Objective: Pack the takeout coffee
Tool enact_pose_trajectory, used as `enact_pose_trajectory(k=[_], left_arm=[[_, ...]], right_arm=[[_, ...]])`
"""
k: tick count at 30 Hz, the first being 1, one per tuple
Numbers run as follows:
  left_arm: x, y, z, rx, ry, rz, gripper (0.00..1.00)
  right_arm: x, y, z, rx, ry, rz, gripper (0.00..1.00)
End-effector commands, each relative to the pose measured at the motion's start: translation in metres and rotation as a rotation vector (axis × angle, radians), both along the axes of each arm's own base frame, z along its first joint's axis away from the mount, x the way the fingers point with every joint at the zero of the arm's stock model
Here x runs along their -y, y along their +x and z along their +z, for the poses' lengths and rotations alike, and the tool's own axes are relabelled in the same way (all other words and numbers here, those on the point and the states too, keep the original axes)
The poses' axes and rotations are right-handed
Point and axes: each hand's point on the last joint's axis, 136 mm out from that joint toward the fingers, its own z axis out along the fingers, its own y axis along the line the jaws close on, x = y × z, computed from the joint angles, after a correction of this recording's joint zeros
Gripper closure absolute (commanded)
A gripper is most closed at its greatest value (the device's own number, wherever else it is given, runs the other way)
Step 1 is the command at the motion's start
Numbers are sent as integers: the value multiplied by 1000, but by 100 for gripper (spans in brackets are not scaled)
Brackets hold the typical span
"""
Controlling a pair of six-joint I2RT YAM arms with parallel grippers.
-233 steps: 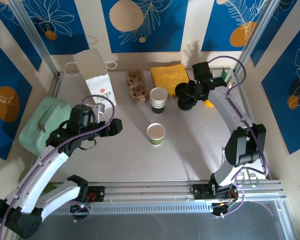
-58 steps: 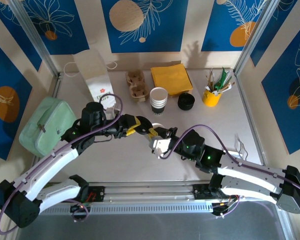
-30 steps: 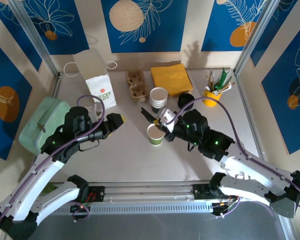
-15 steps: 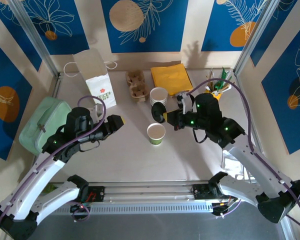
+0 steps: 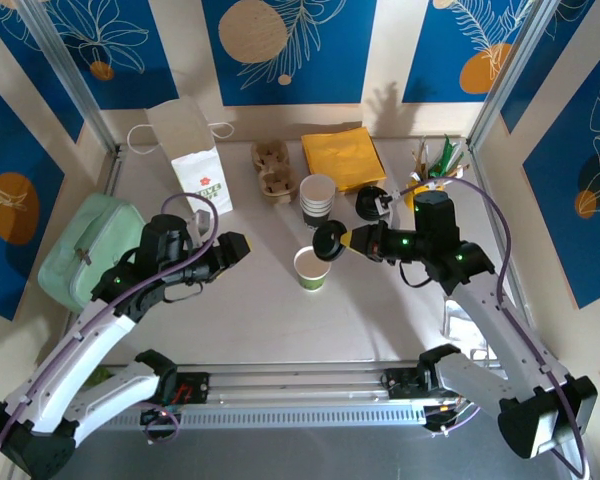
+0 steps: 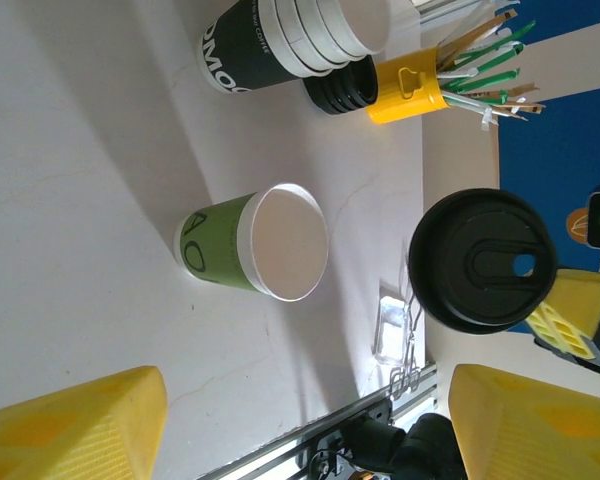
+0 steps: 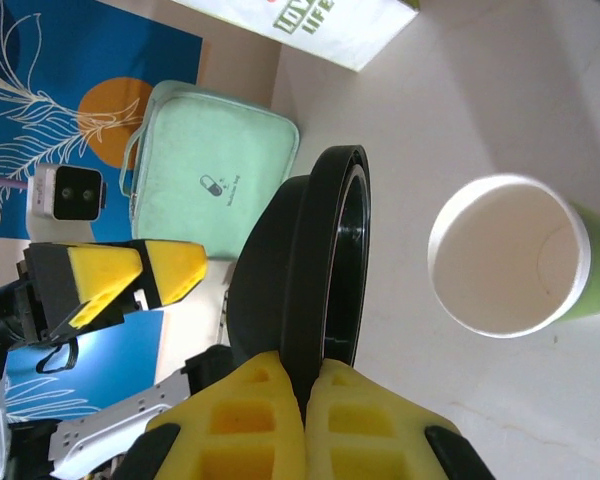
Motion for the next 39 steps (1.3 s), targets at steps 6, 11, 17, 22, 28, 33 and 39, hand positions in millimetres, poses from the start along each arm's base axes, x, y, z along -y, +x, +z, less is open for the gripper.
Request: enact_pose_trajectory(k=[6, 11, 17, 22, 28, 33, 39], left_arm=[[4, 7, 1, 9, -20, -3, 26], [5, 8, 1, 7, -22, -6, 25], [6, 9, 0, 5, -22, -7, 26], [8, 11, 0, 2, -22, -11, 26], [10, 13, -1, -4, -25, -15, 25], [11, 13, -2, -7, -27, -14, 26], [11, 13, -4, -13, -26, -17, 26]], right_arm=[[-7, -1, -18, -95, 91, 34, 100], [-8, 4, -31, -117, 81, 30, 100], [-9, 9, -46, -129, 69, 30, 100], [-9, 12, -60, -151, 55, 27, 100], [-9, 15, -73, -166, 42, 23, 100], [-9, 18, -79, -177, 40, 19, 100], [-10, 20, -88, -191, 36, 16, 98]])
